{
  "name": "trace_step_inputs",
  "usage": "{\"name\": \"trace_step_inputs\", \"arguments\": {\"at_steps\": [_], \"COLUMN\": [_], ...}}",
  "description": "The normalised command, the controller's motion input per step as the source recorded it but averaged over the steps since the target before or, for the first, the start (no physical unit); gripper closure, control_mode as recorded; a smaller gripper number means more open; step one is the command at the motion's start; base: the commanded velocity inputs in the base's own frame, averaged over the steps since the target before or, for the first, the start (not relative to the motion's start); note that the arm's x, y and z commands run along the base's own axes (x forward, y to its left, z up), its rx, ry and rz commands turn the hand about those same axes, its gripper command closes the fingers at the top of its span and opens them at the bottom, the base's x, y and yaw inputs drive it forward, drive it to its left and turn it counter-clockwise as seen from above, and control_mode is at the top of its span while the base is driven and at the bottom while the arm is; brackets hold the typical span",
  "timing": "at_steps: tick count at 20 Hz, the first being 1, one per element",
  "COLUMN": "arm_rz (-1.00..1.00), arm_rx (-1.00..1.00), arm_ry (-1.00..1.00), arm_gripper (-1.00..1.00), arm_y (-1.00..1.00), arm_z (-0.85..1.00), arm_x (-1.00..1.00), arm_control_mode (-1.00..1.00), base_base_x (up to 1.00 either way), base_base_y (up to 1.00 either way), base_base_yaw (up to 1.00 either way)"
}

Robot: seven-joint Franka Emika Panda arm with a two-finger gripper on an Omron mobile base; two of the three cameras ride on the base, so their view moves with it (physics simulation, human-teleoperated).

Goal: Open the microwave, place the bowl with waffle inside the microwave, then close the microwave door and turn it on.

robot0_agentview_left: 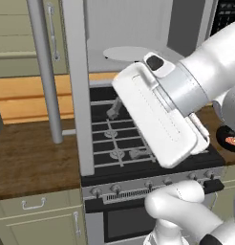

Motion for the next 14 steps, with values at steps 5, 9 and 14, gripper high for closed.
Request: {"name": "trace_step_inputs", "arguments": {"at_steps": [5, 9, 14], "arm_rz": [-0.55, -0.73, -0.64], "arm_rx": [-0.05, -0.02, -0.05], "arm_ry": [0.10, 0.15, 0.21], "arm_gripper": [-1.00, -1.00, -1.00], "arm_y": [-1.00, -0.92, -0.93], "arm_z": [-0.17, -0.18, -0.39], "arm_x": [-0.01, 0.21, 0.13], "arm_control_mode": [-1.00, -1.00, -1.00], "base_base_x": [0.00, 0.00, 0.00], "base_base_y": [0.00, 0.00, 0.00], "base_base_yaw": [0.00, 0.00, 0.00]}}
